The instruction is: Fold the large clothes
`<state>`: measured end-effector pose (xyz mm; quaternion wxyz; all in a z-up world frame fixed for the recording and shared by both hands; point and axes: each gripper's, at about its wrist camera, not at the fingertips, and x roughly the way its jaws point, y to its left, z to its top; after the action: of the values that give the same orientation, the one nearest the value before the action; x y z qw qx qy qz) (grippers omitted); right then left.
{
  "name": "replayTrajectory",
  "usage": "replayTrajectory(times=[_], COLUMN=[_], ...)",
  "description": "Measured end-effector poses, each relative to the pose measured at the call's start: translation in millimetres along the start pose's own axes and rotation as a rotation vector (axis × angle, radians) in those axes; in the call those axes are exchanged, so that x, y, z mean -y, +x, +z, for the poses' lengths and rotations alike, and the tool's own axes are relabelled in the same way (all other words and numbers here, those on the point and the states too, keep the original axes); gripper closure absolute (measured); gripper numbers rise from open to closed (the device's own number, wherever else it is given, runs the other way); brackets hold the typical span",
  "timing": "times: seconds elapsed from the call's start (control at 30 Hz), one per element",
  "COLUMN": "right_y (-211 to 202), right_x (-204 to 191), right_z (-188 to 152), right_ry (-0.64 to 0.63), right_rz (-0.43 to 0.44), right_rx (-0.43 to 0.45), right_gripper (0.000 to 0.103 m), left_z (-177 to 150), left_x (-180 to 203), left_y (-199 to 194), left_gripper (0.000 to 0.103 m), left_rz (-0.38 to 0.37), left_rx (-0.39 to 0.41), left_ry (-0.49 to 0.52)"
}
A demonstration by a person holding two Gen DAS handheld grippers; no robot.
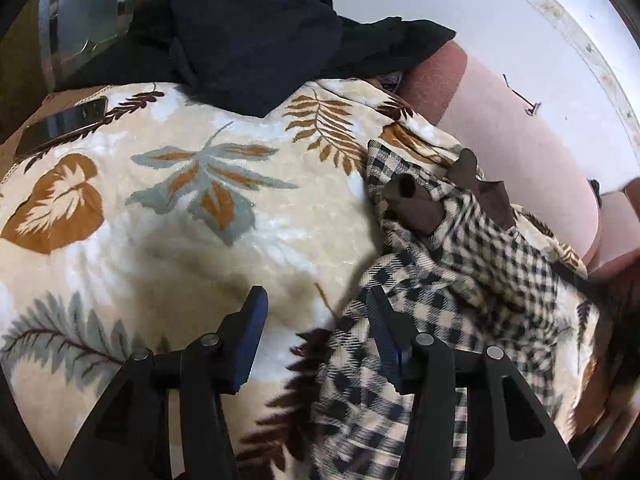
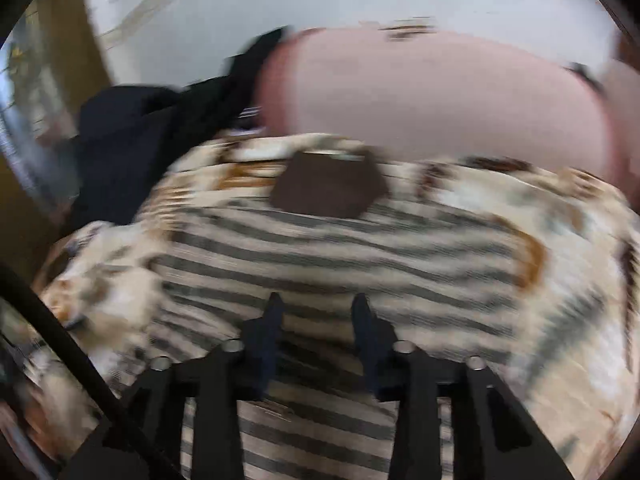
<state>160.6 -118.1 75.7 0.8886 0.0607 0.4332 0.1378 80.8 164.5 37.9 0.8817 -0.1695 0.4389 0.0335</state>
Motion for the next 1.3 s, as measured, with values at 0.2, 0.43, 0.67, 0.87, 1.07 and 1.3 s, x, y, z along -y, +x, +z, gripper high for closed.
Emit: replayTrajectory(times=[0.2, 0.43, 0.67, 0.87, 1.07, 1.3], right_y=[80.4, 128.3, 105.4, 154.6, 159.4, 182.3], right_x=[-62.9, -69.6, -91.3, -114.8, -106.8, -102.0], right_z=[41.4, -14.0, 21.8, 19.3, 35.9, 67.8], right_ry=[0.058, -0.025, -0.14, -0.294, -0.187, -0.066], right_rz=[0.024, -0.052, -0.062, -0.139, -0.133, -0.083], right_rx=[-0.038, -0.189, -0.098, -0.188, -0.16, -0.154], right_gripper=[0.074, 0.074, 0.044, 0.053, 0.099, 0.1], left_z=[4.9, 13.2, 17.7, 20.4, 21.8, 22.6], left_x=[-11.5, -15.1, -22.9, -28.6, -30.6, -30.6], left_y=[18.4, 14.5, 14.8, 17.4, 18.4, 20.6], left_gripper=[0.053, 0.053, 0.053, 0.053, 0.053, 0.053], left_rz=[0.058, -0.001, -0.034, -0.049, -0.06, -0.055], left_rx=[-0.019, -0.039, -0.059, -0.07, -0.075, -0.075], left_ry=[0.033, 0.005, -0.053, -0.087, -0.108, -0.098])
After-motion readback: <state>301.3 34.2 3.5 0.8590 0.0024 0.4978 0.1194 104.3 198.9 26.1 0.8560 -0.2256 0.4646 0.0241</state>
